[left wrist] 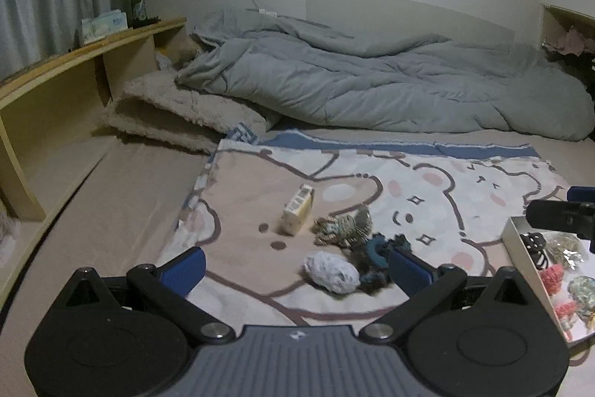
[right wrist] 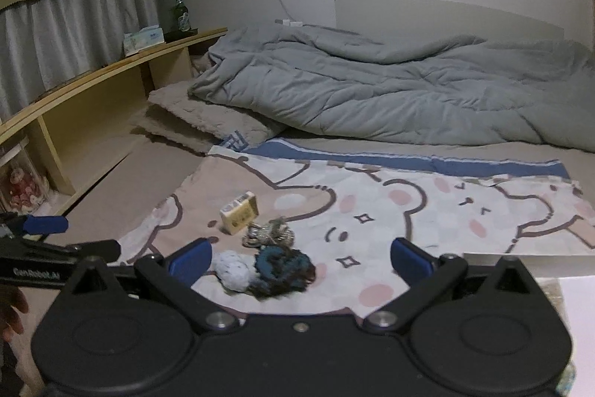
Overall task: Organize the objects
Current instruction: 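Move both tools away from the box toward the items on the sheet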
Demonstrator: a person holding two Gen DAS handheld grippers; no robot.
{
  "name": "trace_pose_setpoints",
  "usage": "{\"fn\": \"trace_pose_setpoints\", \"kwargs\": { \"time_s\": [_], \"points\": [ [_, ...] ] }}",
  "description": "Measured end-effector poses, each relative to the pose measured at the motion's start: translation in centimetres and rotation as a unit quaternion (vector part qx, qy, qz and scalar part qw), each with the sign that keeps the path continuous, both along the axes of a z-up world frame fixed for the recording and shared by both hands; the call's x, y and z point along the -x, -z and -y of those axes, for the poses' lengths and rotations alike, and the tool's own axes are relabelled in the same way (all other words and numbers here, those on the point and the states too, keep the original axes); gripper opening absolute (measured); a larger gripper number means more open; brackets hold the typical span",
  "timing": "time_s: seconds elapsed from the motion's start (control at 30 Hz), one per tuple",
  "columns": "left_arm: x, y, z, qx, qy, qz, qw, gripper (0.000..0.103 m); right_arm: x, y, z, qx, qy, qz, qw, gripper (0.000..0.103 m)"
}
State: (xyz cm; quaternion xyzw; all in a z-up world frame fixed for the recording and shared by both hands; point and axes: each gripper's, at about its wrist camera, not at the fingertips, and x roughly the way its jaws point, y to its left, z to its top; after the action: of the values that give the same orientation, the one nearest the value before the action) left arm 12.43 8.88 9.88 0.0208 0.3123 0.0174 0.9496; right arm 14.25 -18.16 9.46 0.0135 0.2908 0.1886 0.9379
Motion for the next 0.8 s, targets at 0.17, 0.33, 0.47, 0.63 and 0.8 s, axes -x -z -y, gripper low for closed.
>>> {"fn": "trace_pose_setpoints", "kwargs": {
  "time_s": [0.17, 0.33, 0.47, 0.63, 0.8],
  "points": [
    [-1.9, 0.8, 0.1, 0.004, -0.001, 0.004, 1.0, 0.103, -1.9, 0.6, -1.4, -0.011, -0.002, -0.002, 1.0, 0.103],
    [-4.8, 3.4, 0.8, -0.011, 0.024, 0.006, 0.9996, 0.102, -4.9, 2.4, -2.4, -0.025, -0.023, -0.013, 0.999, 0.103],
    [-7.2, 5.8, 0.8, -0.016, 0.027, -0.001, 0.9995, 0.1, -8.2, 4.7, -3.1, -0.02, -0.027, -0.022, 0.999, 0.103],
    [-10.7, 8.9, 0.0, 0.019, 0.011, -0.028, 0.9994, 0.093, -11.8, 8.3, -4.2, -0.003, -0.026, -0.029, 0.999, 0.103],
    [-13.5, 11.1, -1.4, 0.075, -0.02, -0.047, 0.9959, 0.091, -14.3, 12.0, -5.1, -0.009, -0.044, -0.048, 0.998, 0.103]
  ]
}}
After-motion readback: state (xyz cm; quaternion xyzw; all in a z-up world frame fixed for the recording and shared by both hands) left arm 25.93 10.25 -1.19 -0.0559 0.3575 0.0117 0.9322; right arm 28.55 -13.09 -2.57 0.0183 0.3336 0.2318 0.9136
